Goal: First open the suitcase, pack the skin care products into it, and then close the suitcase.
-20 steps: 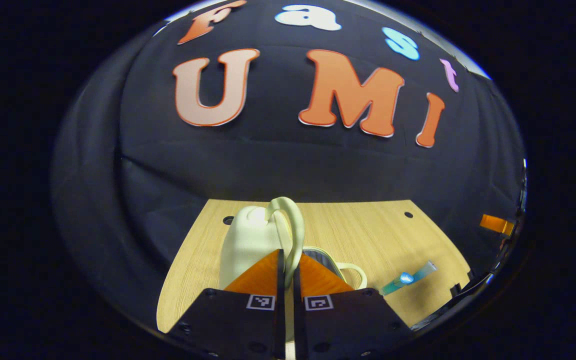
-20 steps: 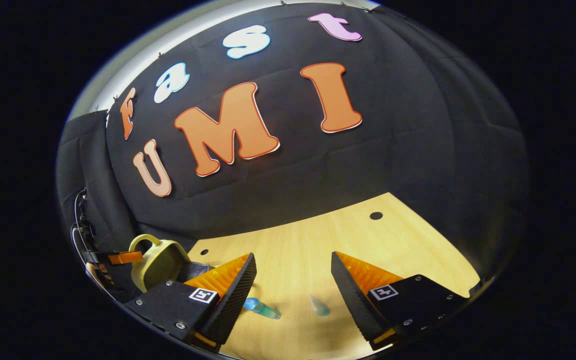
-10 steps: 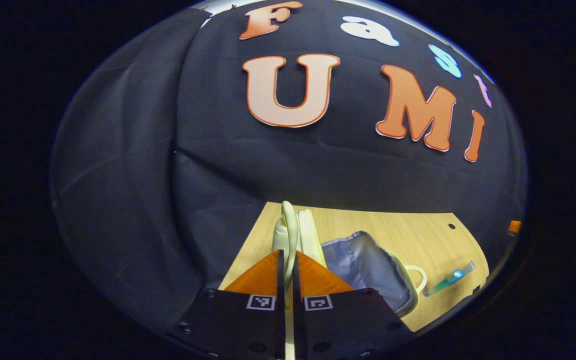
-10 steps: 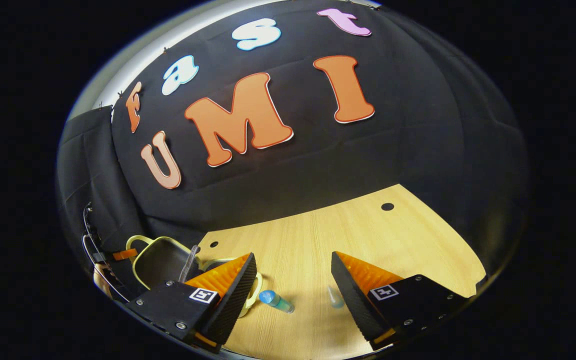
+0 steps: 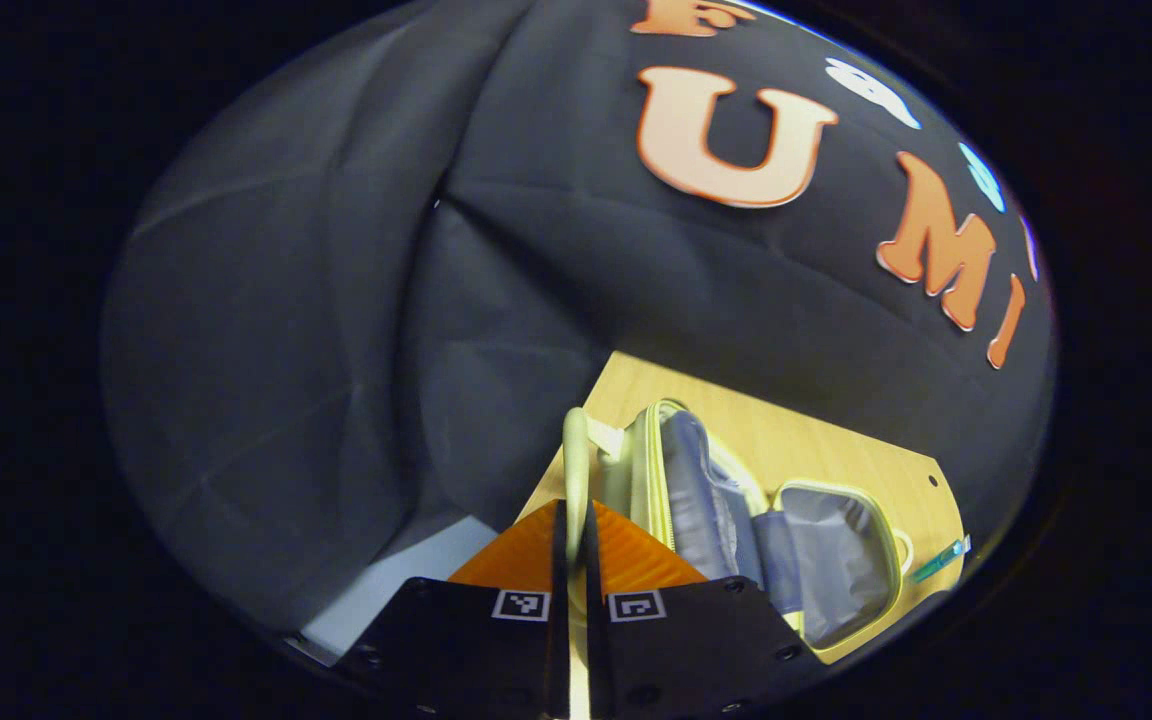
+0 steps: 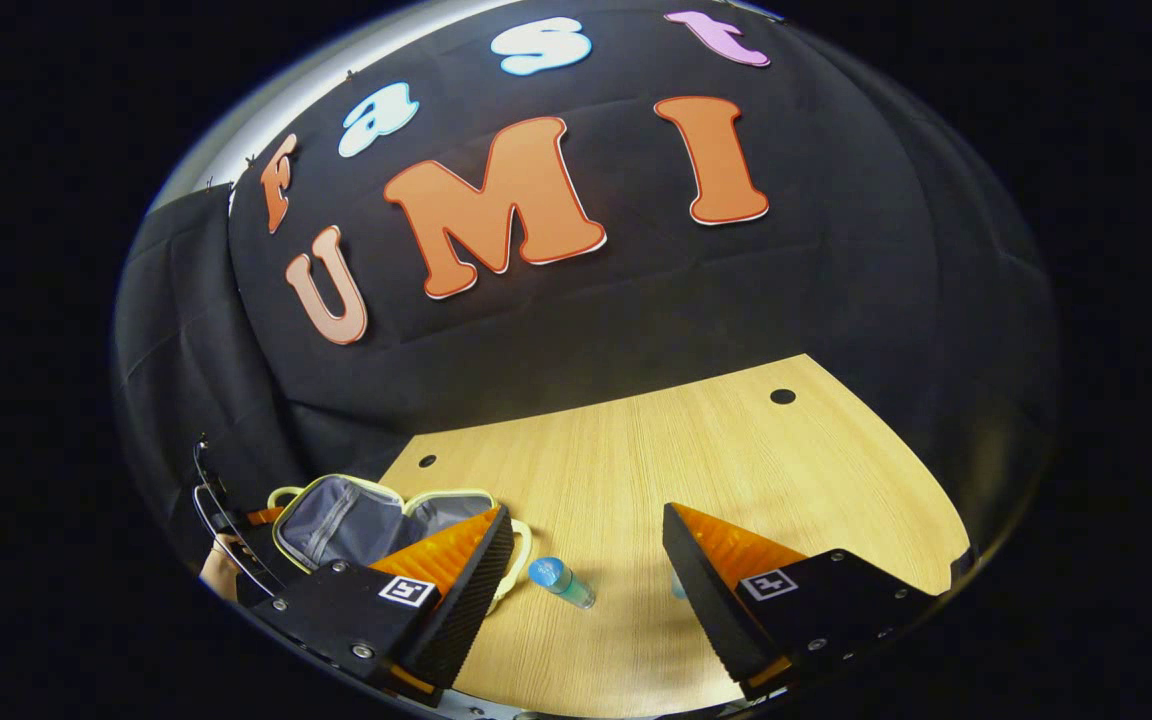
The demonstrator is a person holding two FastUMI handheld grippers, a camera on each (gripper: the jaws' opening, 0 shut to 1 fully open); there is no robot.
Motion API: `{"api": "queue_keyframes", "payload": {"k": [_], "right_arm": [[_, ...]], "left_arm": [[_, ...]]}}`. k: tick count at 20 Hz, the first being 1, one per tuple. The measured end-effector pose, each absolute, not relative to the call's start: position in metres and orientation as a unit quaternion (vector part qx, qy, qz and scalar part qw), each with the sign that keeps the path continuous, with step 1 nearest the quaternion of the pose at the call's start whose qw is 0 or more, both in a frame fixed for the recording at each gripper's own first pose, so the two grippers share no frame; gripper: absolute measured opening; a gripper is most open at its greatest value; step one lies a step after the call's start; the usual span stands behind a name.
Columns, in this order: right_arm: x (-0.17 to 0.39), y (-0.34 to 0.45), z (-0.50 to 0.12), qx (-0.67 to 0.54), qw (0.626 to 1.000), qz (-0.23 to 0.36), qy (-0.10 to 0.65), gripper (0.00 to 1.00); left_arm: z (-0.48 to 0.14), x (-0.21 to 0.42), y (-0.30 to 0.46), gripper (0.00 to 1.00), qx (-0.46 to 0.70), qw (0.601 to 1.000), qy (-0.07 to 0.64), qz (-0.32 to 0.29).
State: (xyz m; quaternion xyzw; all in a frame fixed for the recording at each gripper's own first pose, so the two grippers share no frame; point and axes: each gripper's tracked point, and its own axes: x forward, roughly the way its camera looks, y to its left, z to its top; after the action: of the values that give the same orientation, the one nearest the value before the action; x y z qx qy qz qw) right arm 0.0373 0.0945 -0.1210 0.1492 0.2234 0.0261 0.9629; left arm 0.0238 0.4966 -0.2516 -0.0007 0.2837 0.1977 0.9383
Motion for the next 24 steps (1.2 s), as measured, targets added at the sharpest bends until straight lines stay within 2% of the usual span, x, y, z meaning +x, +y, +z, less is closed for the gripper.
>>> {"api": "queue_keyframes", "payload": {"k": [6,9,10,11,14,18,21,24], "right_arm": [[0.037,0.087,-0.128,0.1,0.967,-0.006,0.236,0.95],[0.03,0.08,-0.128,0.089,0.968,-0.016,0.234,0.95],[0.027,0.077,-0.13,0.087,0.968,-0.019,0.236,0.95],[0.025,0.074,-0.132,0.088,0.967,-0.025,0.237,0.95],[0.024,0.068,-0.134,0.095,0.967,-0.036,0.235,0.95],[0.025,0.065,-0.136,0.082,0.97,-0.031,0.227,0.95],[0.028,0.066,-0.136,0.073,0.974,-0.022,0.213,0.95],[0.029,0.069,-0.141,0.07,0.976,-0.009,0.204,0.95]], "left_arm": [[-0.328,0.012,0.545,0.08,-0.055,0.908,0.331,0.251],[-0.331,0.004,0.559,0.11,-0.029,0.898,0.337,0.281],[-0.326,0.0,0.568,0.18,-0.008,0.894,0.338,0.294],[-0.315,-0.002,0.571,0.18,0.011,0.891,0.337,0.304],[-0.289,0.001,0.56,0.96,0.052,0.894,0.323,0.305],[-0.217,0.015,0.508,0.98,0.118,0.912,0.252,0.301],[-0.17,0.021,0.432,0.97,0.142,0.927,0.194,0.289],[-0.136,0.03,0.335,0.95,0.13,0.949,0.139,0.252]]}}
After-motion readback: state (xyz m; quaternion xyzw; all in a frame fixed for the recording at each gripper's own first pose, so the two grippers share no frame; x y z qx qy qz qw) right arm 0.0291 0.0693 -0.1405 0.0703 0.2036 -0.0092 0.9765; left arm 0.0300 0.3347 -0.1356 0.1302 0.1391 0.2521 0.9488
